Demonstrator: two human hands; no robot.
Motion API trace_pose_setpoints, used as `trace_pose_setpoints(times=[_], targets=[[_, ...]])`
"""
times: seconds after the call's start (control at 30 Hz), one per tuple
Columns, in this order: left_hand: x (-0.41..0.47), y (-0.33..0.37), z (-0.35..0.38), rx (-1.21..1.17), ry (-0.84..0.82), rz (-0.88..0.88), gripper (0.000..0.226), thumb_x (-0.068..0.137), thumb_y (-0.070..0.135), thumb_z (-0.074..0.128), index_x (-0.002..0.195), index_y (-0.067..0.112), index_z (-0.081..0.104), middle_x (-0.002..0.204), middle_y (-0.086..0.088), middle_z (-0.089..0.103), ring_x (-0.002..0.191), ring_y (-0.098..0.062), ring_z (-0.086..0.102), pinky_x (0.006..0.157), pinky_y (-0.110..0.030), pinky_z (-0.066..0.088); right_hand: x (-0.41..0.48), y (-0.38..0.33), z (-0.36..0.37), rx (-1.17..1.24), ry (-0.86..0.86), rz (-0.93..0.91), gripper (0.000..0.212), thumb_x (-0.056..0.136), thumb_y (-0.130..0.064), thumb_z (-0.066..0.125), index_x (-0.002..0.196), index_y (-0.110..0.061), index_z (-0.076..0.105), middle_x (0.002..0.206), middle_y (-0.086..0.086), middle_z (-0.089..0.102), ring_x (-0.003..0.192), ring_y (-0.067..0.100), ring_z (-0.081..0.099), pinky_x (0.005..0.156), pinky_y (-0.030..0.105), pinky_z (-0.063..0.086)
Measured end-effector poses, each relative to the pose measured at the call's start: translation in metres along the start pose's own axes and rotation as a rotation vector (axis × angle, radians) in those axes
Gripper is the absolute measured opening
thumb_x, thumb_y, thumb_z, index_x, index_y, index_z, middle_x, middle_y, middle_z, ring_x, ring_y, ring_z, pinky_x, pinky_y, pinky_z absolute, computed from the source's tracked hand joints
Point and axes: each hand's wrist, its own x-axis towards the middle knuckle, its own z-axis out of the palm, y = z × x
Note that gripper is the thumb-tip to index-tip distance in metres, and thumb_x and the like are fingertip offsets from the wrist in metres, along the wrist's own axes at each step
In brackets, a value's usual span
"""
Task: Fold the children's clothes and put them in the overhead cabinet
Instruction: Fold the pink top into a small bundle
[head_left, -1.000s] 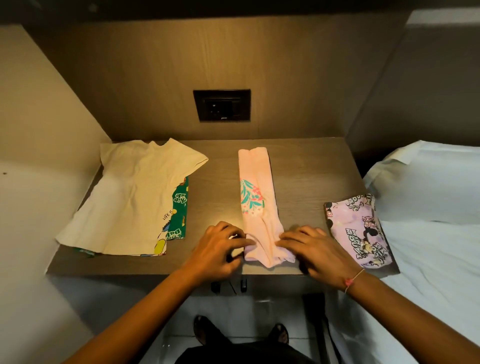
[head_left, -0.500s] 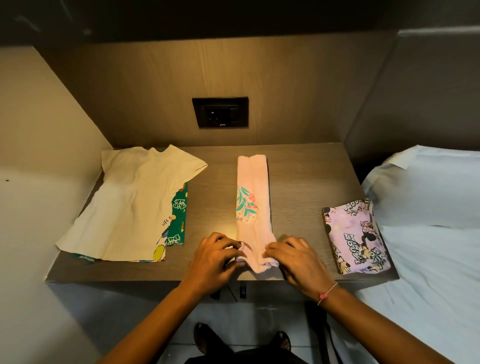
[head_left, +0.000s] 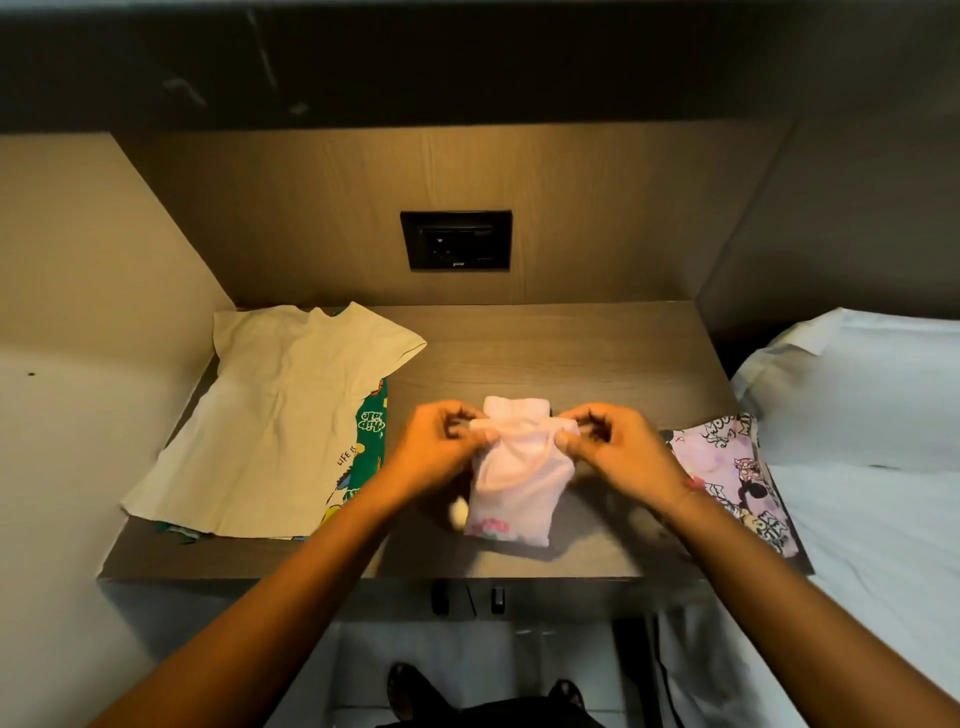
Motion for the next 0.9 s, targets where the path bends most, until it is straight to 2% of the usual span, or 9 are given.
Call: trace_pose_setpoints(times=[0.1, 0.2, 0.3, 0.4, 0.5, 0.57, 0.67, 0.77, 0.9], targets=[[0.046, -0.002, -0.005, 0.115, 0.048, -0.027, 0.005, 0.085, 0.017, 0.073, 0.087, 0.013, 0.071, 0.082, -0.005, 0.073, 0.075, -0.02, 0.069, 0.057, -0.024, 0.055, 0.041, 0.004, 0.007, -0.109, 0.032, 0.059, 0.014, 0.082, -0.024, 0.074, 0.094, -0.017, 0.074, 0.08, 0.006, 0.074, 0.072, 0.019, 0.065, 0.073, 0.04, 0.055], [0.082, -0.011, -0.006, 0.248, 0.064, -0.088, 0.012, 0.084, 0.026, 0.074, 0.088, 0.015, 0.073, 0.083, -0.006, 0.075, 0.079, -0.026, 0.072, 0.071, -0.04, 0.061, 0.073, 0.015, 0.014, -0.239, 0.058, 0.09, 0.012, 0.081, -0.031, 0.072, 0.089, -0.022, 0.075, 0.071, -0.005, 0.07, 0.074, 0.017, 0.066, 0.068, 0.03, 0.051], [0.102, -0.018, 0.002, 0.327, 0.08, -0.122, 0.018, 0.085, 0.032, 0.073, 0.089, 0.015, 0.075, 0.086, -0.007, 0.074, 0.083, -0.026, 0.069, 0.076, -0.042, 0.057, 0.086, 0.029, 0.024, -0.301, 0.11, 0.16, 0.018, 0.084, -0.037, 0.068, 0.094, -0.023, 0.074, 0.08, -0.002, 0.073, 0.085, 0.023, 0.068, 0.071, 0.03, 0.051], [0.103, -0.025, 0.008, 0.462, 0.218, -0.117, 0.024, 0.087, 0.044, 0.067, 0.091, 0.02, 0.07, 0.094, -0.004, 0.072, 0.086, -0.022, 0.064, 0.077, -0.039, 0.056, 0.079, 0.035, 0.033, -0.265, 0.264, 0.184, 0.026, 0.09, -0.041, 0.06, 0.104, -0.021, 0.07, 0.095, 0.003, 0.074, 0.092, 0.027, 0.066, 0.073, 0.031, 0.049], [0.086, -0.036, 0.006, 0.506, 0.286, -0.148, 0.033, 0.085, 0.057, 0.061, 0.086, 0.024, 0.059, 0.084, 0.001, 0.066, 0.077, -0.018, 0.062, 0.069, -0.037, 0.056, 0.055, 0.04, 0.033, -0.198, 0.397, 0.193, 0.032, 0.093, -0.047, 0.052, 0.095, -0.02, 0.069, 0.094, 0.007, 0.073, 0.091, 0.033, 0.065, 0.069, 0.031, 0.045], [0.074, -0.042, 0.006, 0.534, 0.188, -0.216, 0.036, 0.082, 0.06, 0.064, 0.084, 0.024, 0.058, 0.081, 0.002, 0.065, 0.075, -0.016, 0.063, 0.068, -0.036, 0.058, 0.037, 0.043, 0.035, -0.24, 0.298, 0.229, 0.037, 0.09, -0.055, 0.051, 0.089, -0.023, 0.069, 0.087, 0.004, 0.072, 0.087, 0.032, 0.065, 0.067, 0.032, 0.046], [0.071, -0.042, 0.012, 0.542, 0.126, -0.261, 0.035, 0.081, 0.051, 0.07, 0.088, 0.019, 0.06, 0.087, -0.001, 0.068, 0.081, -0.021, 0.066, 0.075, -0.042, 0.06, 0.029, 0.037, 0.046, -0.293, 0.091, 0.31, 0.045, 0.082, -0.062, 0.058, 0.1, -0.023, 0.068, 0.095, 0.0, 0.071, 0.09, 0.024, 0.065, 0.073, 0.034, 0.05], [0.079, -0.034, 0.018, 0.557, 0.152, -0.283, 0.029, 0.08, 0.045, 0.073, 0.086, 0.019, 0.062, 0.088, -0.002, 0.07, 0.081, -0.022, 0.067, 0.076, -0.039, 0.06, 0.038, 0.025, 0.059, -0.367, 0.095, 0.381, 0.043, 0.081, -0.055, 0.062, 0.099, -0.018, 0.07, 0.099, 0.006, 0.073, 0.09, 0.027, 0.067, 0.076, 0.04, 0.055], [0.083, -0.034, 0.02, 0.437, 0.193, -0.315, 0.019, 0.079, 0.036, 0.075, 0.078, 0.02, 0.063, 0.084, -0.001, 0.071, 0.08, -0.019, 0.067, 0.077, -0.038, 0.059, 0.043, 0.017, 0.07, -0.428, 0.172, 0.452, 0.038, 0.079, -0.045, 0.061, 0.097, -0.014, 0.071, 0.101, 0.012, 0.072, 0.09, 0.032, 0.066, 0.073, 0.037, 0.055]])
